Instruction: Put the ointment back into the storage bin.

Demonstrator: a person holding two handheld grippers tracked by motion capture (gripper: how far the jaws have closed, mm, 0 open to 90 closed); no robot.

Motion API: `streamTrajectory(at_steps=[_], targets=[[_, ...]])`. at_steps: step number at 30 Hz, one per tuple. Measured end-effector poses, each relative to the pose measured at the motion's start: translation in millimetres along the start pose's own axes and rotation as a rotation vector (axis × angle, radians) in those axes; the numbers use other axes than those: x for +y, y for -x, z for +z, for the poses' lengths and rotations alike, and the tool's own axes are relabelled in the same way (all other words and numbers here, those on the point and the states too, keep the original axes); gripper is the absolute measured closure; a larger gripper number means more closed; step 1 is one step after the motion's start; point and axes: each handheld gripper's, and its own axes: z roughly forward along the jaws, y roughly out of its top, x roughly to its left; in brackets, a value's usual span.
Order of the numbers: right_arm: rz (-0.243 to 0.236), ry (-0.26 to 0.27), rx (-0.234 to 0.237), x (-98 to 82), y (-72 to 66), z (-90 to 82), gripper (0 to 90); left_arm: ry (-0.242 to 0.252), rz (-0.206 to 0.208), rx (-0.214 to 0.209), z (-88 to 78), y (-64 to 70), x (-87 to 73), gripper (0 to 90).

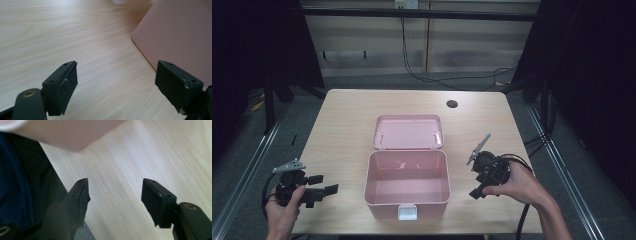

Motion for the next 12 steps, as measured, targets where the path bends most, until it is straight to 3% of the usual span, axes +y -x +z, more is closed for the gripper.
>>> streamTrajectory(at_steps=[12], targets=[[0.095,0.019,0.011,-25.1,10.7,28.6,37.9,-0.006,0.002,0.003,0.7,0.1,-0.3,18.1]])
